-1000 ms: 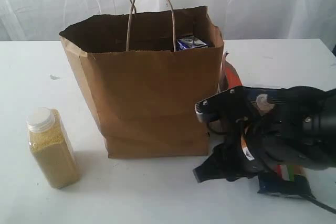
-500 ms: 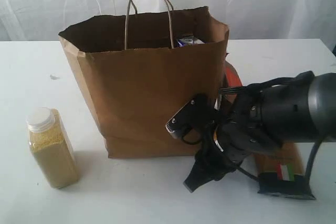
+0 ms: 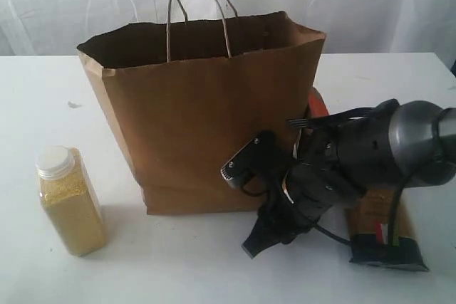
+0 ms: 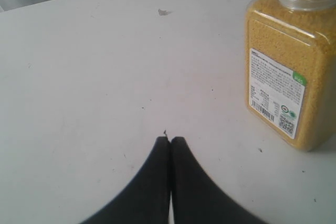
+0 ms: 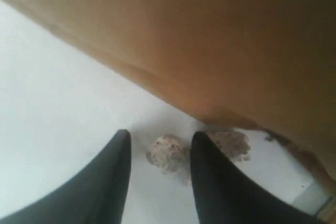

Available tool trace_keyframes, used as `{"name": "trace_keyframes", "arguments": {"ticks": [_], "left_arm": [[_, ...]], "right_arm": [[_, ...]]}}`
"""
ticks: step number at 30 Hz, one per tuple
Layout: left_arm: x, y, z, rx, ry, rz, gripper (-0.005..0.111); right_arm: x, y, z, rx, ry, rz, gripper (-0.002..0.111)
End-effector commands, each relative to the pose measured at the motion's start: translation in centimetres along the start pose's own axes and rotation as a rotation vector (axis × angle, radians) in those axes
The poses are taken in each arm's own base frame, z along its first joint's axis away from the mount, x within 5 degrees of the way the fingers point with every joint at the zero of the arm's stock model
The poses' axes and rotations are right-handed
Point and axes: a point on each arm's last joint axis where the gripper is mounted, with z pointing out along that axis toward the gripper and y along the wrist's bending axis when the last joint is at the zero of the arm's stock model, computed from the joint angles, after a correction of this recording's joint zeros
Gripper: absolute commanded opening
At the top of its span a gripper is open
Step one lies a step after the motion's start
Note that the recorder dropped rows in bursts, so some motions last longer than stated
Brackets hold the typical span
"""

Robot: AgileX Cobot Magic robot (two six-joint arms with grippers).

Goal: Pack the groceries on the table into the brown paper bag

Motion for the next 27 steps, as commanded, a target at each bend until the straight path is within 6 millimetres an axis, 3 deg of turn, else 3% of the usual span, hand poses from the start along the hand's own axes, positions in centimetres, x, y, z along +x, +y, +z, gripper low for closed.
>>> {"name": "trace_keyframes", "arguments": {"ticks": [1,5,12,16,23,27], "left_arm": [[0.1,0.0,0.0,0.000,-0.001,-0.011,0.000],[0.1,0.0,0.0,0.000,-0.001,-0.011,0.000],[0.1,0.0,0.0,0.000,-0.001,-0.011,0.000],[0.1,0.0,0.0,0.000,-0.001,-0.011,0.000],[0.1,0.0,0.0,0.000,-0.001,-0.011,0.000],[0.1,0.0,0.0,0.000,-0.001,-0.011,0.000]], "right_arm": [[0.1,-0.1,0.6,-0.005,0.017,-0.001,0.036],[0.1,-0.1,0.6,-0.007,0.017,0.005,0.034],[0.2,0.0,0.6,-0.020,0.034,0.043,0.006],[0.4,0.1,0.5,-0.034,0.053,0.084,0.000],[0.2,0.5,-3.2,-0.058,0.030,0.146,0.000],[0.2,2.1,-5.8,-0.107,0.002,0.102,0.000]]}}
